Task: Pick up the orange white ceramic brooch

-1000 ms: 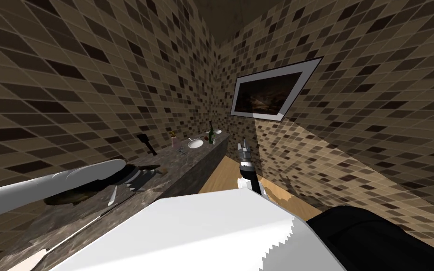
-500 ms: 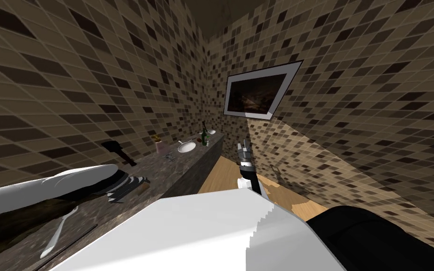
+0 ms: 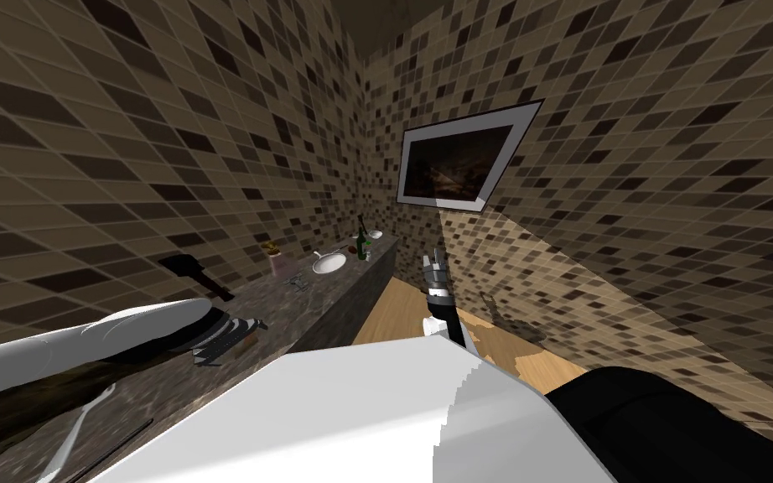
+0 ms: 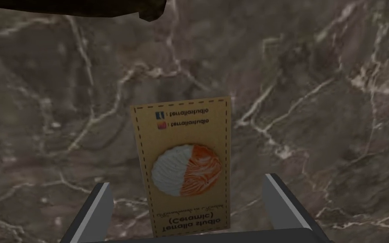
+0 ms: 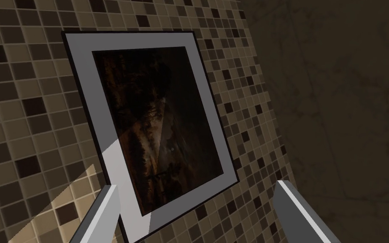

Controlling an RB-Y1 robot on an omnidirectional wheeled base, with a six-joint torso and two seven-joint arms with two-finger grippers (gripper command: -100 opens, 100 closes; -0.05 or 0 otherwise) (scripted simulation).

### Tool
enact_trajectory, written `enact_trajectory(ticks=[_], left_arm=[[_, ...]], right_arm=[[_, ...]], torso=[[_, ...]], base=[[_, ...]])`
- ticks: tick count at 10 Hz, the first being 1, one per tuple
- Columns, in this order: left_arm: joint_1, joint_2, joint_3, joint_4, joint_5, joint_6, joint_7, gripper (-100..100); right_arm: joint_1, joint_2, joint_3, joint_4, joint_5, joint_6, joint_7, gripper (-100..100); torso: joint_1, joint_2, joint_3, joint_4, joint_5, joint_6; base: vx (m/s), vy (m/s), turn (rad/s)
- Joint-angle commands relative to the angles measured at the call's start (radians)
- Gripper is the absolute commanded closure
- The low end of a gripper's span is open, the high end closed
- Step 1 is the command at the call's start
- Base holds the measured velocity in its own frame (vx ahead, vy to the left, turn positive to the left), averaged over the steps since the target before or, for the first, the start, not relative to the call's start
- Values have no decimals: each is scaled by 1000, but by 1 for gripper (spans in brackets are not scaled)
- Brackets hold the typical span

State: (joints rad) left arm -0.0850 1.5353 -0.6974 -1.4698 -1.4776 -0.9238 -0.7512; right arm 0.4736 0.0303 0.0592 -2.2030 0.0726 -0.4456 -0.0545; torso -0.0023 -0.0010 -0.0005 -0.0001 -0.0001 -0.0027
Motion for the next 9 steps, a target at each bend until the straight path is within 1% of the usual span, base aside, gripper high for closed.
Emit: enact_trajectory(ticks=[1, 5, 6, 7, 8, 9], left_arm=[[0, 0, 0, 0, 0, 0, 0, 100], [0, 0, 0, 0, 0, 0, 0, 100], [0, 0, 0, 0, 0, 0, 0, 0], [-12, 30, 10, -20, 16, -26, 3, 100], [-12, 12, 5, -5, 8, -15, 0, 100], [-13, 14, 6, -6, 9, -20, -1, 0]], right_arm=[[0, 0, 0, 0, 0, 0, 0, 0], [0, 0, 0, 0, 0, 0, 0, 0], [0, 0, 0, 0, 0, 0, 0, 0], [0, 0, 0, 0, 0, 0, 0, 0], [0, 0, 0, 0, 0, 0, 0, 0], [0, 0, 0, 0, 0, 0, 0, 0]], torso=[[0, 0, 0, 0, 0, 0], [-1, 0, 0, 0, 0, 0], [-1, 0, 0, 0, 0, 0], [-1, 0, 0, 0, 0, 0], [-1, 1, 1, 0, -1, 0], [-1, 1, 0, 0, 0, 0]], base=[[0, 0, 0], [0, 0, 0], [0, 0, 0], [-6, -7, 69], [-2, -4, 18], [0, 0, 0]])
